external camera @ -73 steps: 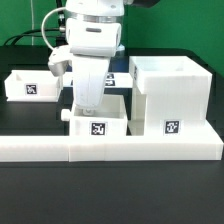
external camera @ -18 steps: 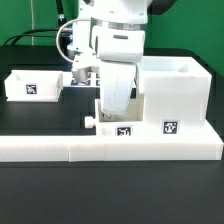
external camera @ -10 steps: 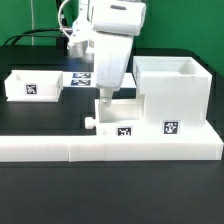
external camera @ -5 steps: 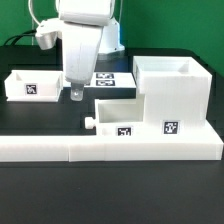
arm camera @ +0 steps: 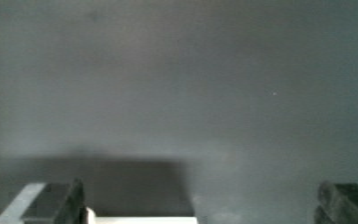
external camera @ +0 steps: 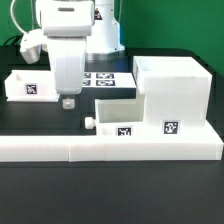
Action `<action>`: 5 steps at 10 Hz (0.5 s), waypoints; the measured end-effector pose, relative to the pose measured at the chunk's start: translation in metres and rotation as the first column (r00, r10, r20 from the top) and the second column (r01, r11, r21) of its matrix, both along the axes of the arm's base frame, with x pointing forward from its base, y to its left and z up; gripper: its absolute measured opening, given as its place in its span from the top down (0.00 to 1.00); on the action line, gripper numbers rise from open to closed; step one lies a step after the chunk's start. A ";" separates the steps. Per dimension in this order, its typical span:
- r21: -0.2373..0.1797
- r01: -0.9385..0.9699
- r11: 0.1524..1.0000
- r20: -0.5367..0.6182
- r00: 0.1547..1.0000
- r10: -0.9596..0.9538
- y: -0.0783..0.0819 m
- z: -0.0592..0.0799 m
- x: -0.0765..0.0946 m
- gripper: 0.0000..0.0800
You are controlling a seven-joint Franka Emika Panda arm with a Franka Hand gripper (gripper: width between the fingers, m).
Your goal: Assemble drawer
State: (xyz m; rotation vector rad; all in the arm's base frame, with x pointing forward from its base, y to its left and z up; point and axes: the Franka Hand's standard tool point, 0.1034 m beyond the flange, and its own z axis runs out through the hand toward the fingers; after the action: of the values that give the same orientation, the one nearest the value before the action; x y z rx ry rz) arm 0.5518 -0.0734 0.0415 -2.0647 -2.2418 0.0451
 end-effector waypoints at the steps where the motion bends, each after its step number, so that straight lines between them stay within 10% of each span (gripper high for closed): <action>1: 0.020 -0.013 1.000 -0.011 1.000 0.013 0.001 -0.009 0.000 0.19; 5: 0.032 -0.007 0.999 -0.026 1.000 0.008 -0.001 -0.014 -0.003 0.19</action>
Offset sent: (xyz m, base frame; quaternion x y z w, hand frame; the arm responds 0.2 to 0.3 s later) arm 0.0000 0.0000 0.0000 0.0000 0.0000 0.0000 1.0000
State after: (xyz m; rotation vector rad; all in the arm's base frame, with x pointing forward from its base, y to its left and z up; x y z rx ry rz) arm 0.5485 -0.0741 0.0275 -2.0284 -2.2202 0.0359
